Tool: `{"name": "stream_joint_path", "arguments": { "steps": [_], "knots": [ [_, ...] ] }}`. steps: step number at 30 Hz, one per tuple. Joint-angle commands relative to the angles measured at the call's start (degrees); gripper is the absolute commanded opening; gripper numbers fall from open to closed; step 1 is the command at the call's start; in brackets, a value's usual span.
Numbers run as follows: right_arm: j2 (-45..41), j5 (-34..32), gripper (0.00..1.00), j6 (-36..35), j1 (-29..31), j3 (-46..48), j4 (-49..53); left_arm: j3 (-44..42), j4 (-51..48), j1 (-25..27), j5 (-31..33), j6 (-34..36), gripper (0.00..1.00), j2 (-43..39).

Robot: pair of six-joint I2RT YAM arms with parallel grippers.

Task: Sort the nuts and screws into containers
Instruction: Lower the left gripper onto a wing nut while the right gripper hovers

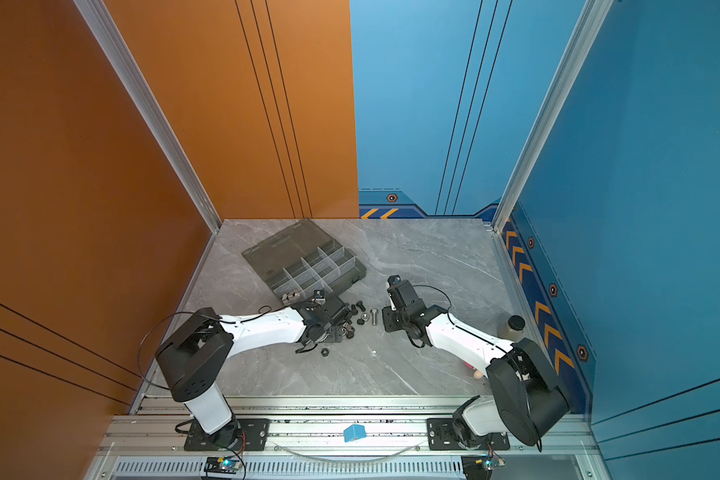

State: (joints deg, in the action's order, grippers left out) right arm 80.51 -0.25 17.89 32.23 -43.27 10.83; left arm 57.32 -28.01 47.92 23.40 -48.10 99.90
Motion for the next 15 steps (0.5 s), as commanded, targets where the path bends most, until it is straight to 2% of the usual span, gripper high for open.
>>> {"name": "stream_joint_path", "arguments": {
  "steps": [1,15],
  "knots": [
    [-1.53,-0.27,0.36,0.69,-0.45,1.23,-0.79,1.3,-1.85,0.98,0.42,-0.37,0.98,0.73],
    [-4.85,-0.31,0.36,0.86,-1.97,3.4,-0.61,7.73,-1.82,3.13,-1.52,1.16,0.98,7.16]
  ]
}}
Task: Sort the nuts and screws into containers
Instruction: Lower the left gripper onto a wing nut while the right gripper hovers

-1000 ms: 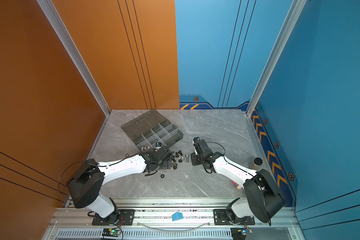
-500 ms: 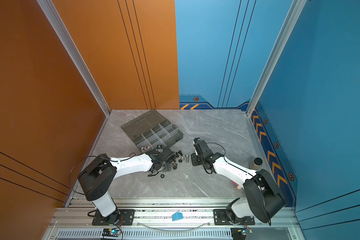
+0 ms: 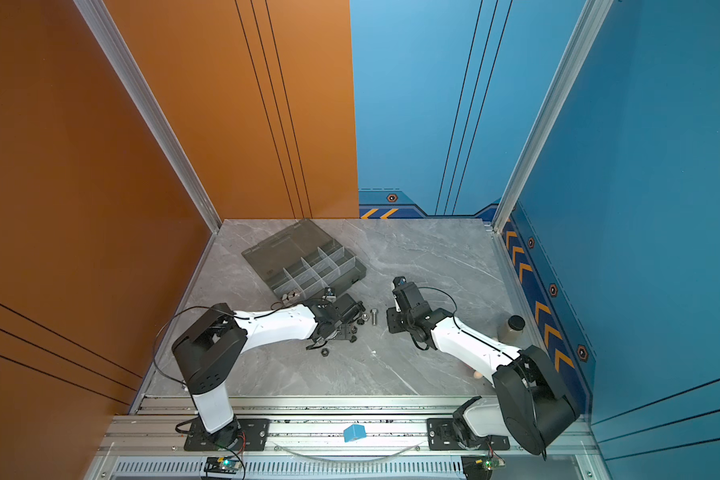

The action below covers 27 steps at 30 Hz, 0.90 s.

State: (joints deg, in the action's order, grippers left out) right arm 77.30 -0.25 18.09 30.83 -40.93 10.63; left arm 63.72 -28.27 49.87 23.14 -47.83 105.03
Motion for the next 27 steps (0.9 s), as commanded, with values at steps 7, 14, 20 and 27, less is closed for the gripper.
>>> {"name": "stream_joint_path", "arguments": {
  "steps": [7,14,20,27],
  "knots": [
    [-3.31,-0.19,0.37,0.88,-1.73,2.22,-0.31,4.11,-0.87,2.7,-2.9,2.18,0.98,4.01],
    [-4.23,0.24,0.37,1.01,-2.57,3.26,-0.65,5.77,0.76,2.69,-5.18,3.35,0.98,5.89],
    [-4.36,0.81,0.37,1.46,-3.19,3.91,-1.05,6.08,0.85,2.34,-5.57,4.04,0.98,5.9],
    [-4.34,1.14,0.37,1.68,-3.41,4.29,-1.75,6.59,1.12,2.34,-6.29,5.31,0.96,6.43]
  ]
}}
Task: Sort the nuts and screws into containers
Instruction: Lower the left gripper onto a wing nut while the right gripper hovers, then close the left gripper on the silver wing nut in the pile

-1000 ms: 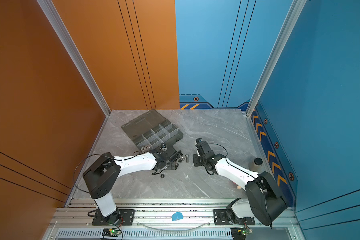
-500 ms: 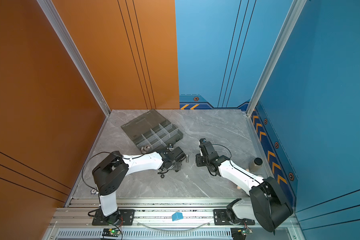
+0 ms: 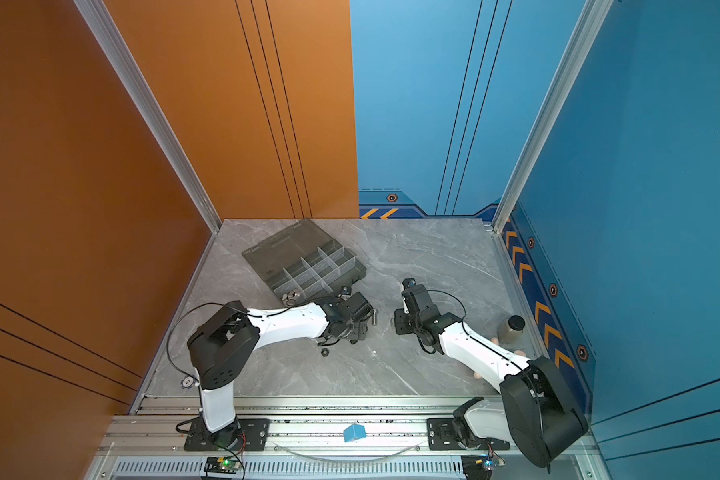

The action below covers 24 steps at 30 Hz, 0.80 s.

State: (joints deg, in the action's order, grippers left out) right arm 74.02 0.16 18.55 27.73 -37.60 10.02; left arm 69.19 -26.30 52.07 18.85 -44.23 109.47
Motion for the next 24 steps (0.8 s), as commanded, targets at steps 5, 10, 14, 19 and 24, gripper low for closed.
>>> {"name": "stream_joint_path", "arguments": {
  "steps": [5,10,14,19,24],
  "knots": [
    [-0.89,0.75,0.37,1.19,-0.51,1.22,-1.37,2.03,-0.77,0.12,-2.5,1.99,0.85,2.76],
    [-0.64,0.89,0.37,1.23,-0.71,1.31,-1.66,3.42,-0.57,-0.11,-3.31,2.86,0.74,3.9],
    [-0.28,1.05,0.37,1.25,-0.88,1.22,-1.69,4.33,-0.57,-0.11,-3.77,3.27,0.7,4.78],
    [0.13,1.31,0.37,1.32,-1.06,1.24,-1.89,4.84,-0.6,-0.12,-3.83,3.75,0.68,5.17],
    [0.23,1.39,0.37,1.32,-1.18,1.17,-1.94,5.86,-0.67,-0.33,-4.41,4.58,0.62,5.82]
  ]
}}
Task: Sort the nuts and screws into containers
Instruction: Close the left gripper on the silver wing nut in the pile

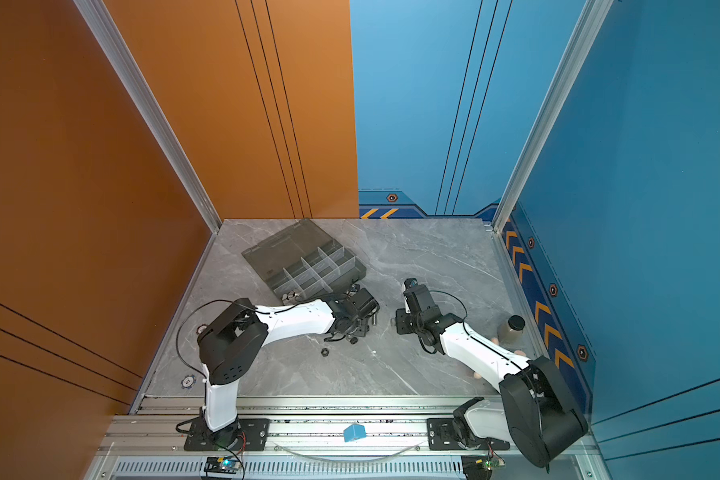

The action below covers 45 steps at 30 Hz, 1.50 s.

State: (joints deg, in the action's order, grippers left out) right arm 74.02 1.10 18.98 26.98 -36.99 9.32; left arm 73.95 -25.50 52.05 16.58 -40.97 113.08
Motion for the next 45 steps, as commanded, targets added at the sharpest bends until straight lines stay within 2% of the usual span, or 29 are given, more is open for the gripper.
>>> {"name": "stream_joint_path", "arguments": {
  "steps": [1,4,15,21,36,45],
  "knots": [
    [0.24,0.39,0.37,0.88,-0.46,0.52,-1.24,1.31,-1.35,-0.34,-2.25,1.46,0.61,2.37],
    [0.33,0.46,0.37,0.99,-0.61,0.47,-1.17,1.71,-1.4,-0.46,-2.61,1.84,0.58,2.68],
    [0.68,0.57,0.37,1.19,-0.79,0.59,-1.26,2.42,-1.44,-0.53,-2.6,2.83,0.62,3.3],
    [0.78,0.53,0.37,1.42,-0.88,0.79,-1.41,2.08,-1.56,-0.32,-2.54,3.97,0.6,2.8],
    [0.92,0.65,0.37,2.24,-0.88,1.03,-1.6,-0.2,-1.44,-0.81,-3.48,13.66,0.76,0.52],
    [0.97,0.61,0.37,2.6,-0.88,0.92,-1.84,-3.29,1.77,-1.97,-8.79,17.32,0.76,-1.27]
  ]
}}
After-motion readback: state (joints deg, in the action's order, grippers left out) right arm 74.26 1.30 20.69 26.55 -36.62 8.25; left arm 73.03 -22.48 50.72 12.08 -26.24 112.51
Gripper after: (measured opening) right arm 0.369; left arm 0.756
